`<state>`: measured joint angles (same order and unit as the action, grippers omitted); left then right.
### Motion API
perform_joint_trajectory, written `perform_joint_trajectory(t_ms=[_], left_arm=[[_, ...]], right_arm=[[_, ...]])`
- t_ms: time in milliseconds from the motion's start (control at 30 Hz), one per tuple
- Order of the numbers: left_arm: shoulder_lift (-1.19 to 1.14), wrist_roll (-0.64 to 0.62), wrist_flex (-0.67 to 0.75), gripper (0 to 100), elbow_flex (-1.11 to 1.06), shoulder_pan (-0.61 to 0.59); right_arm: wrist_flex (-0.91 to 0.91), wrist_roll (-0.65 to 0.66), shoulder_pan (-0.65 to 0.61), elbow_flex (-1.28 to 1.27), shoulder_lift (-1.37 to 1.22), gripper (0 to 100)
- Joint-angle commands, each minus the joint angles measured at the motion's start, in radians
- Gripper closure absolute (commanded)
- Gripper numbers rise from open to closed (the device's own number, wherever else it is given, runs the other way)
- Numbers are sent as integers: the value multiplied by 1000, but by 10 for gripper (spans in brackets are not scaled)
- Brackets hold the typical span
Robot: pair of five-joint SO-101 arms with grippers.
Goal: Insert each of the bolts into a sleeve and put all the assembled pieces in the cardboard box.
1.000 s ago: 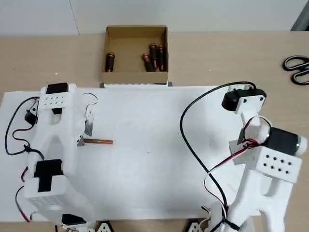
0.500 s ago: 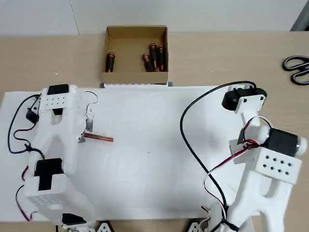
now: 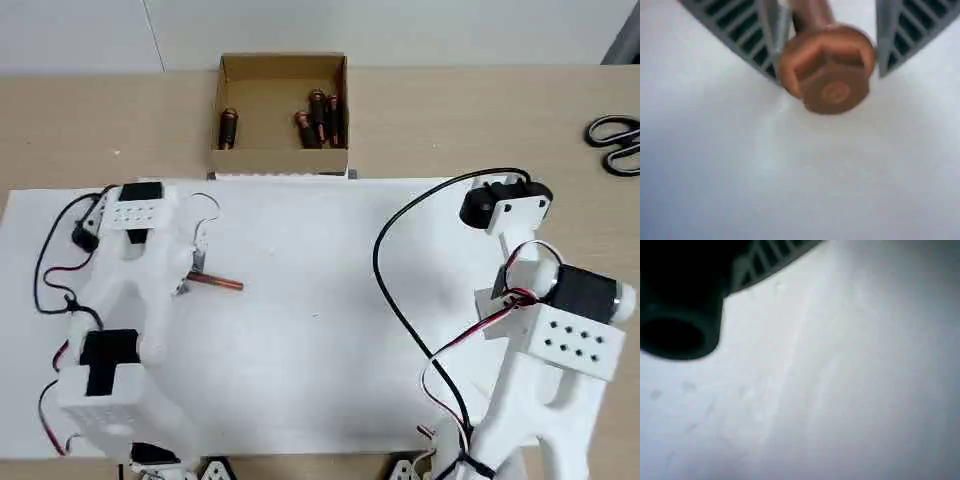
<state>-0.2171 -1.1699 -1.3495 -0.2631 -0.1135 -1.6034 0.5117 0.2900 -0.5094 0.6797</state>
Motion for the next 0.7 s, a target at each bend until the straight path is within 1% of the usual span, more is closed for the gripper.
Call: perform_joint_trajectory(t_ms=[0,33,233,300,400,600,667], left_arm=[[-14,-2,41,972,-2,18],[-31,-2,46,994,-2,15],[-160,-2,31,994,18,-31],[-153,2,-29,994,50,-52],[-140,14,-80,994,101,-66],[-41,89,-207,994,252,-61],[0,141,-241,994,309,-61]], right_arm=[[5,-5,12,6,27,995],[5,-5,12,6,27,995],[5,-2,12,6,28,995],[5,-2,12,6,28,995],[4,-2,10,6,28,995],[-38,-5,5,34,28,995],[-53,-3,5,51,28,995]])
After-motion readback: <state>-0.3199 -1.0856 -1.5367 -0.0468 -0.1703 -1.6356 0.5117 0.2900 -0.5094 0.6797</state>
